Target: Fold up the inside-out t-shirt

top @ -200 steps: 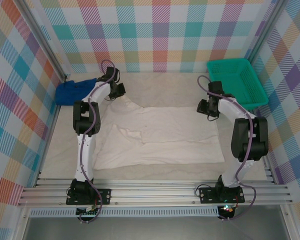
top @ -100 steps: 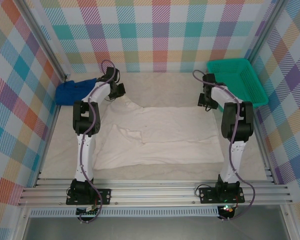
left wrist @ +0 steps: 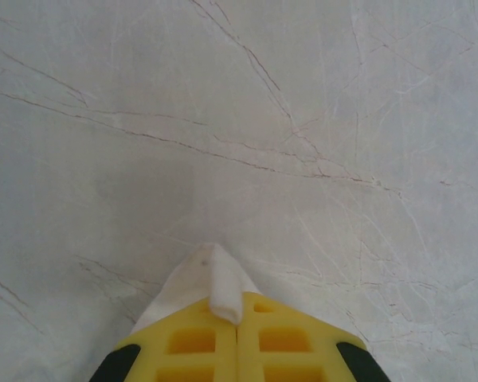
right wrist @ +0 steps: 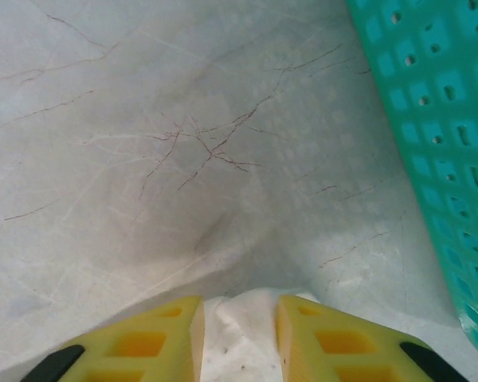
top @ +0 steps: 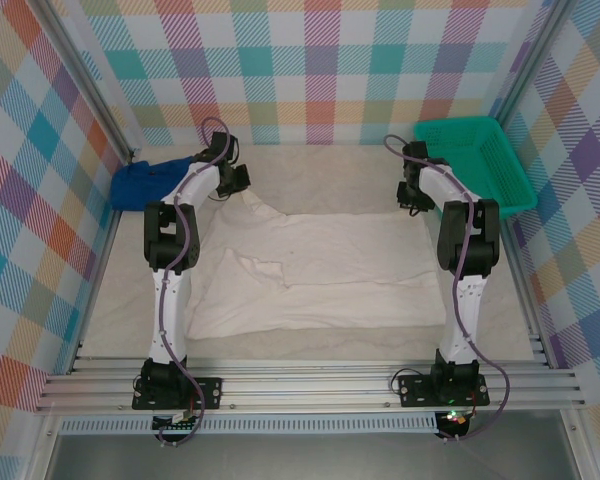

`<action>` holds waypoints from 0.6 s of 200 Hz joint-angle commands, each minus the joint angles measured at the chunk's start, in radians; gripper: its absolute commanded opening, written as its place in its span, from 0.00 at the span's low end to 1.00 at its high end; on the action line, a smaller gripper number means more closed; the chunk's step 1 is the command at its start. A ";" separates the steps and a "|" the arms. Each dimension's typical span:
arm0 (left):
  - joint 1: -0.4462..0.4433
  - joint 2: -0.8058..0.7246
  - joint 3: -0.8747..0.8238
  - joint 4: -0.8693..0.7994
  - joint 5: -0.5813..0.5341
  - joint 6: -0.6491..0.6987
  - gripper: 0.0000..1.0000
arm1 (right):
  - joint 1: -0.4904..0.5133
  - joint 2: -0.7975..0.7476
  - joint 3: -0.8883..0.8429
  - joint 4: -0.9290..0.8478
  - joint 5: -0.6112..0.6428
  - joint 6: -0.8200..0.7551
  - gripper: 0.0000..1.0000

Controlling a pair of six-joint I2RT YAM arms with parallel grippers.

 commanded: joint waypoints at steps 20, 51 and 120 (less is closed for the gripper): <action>0.009 -0.074 -0.012 -0.010 0.007 0.013 0.00 | -0.011 0.054 0.023 -0.079 0.005 -0.014 0.38; 0.010 -0.081 -0.012 -0.013 0.004 0.016 0.00 | -0.006 0.065 0.041 -0.104 0.031 -0.042 0.43; 0.010 -0.077 -0.012 -0.010 0.002 0.016 0.00 | 0.046 0.058 0.073 -0.131 0.113 -0.155 0.45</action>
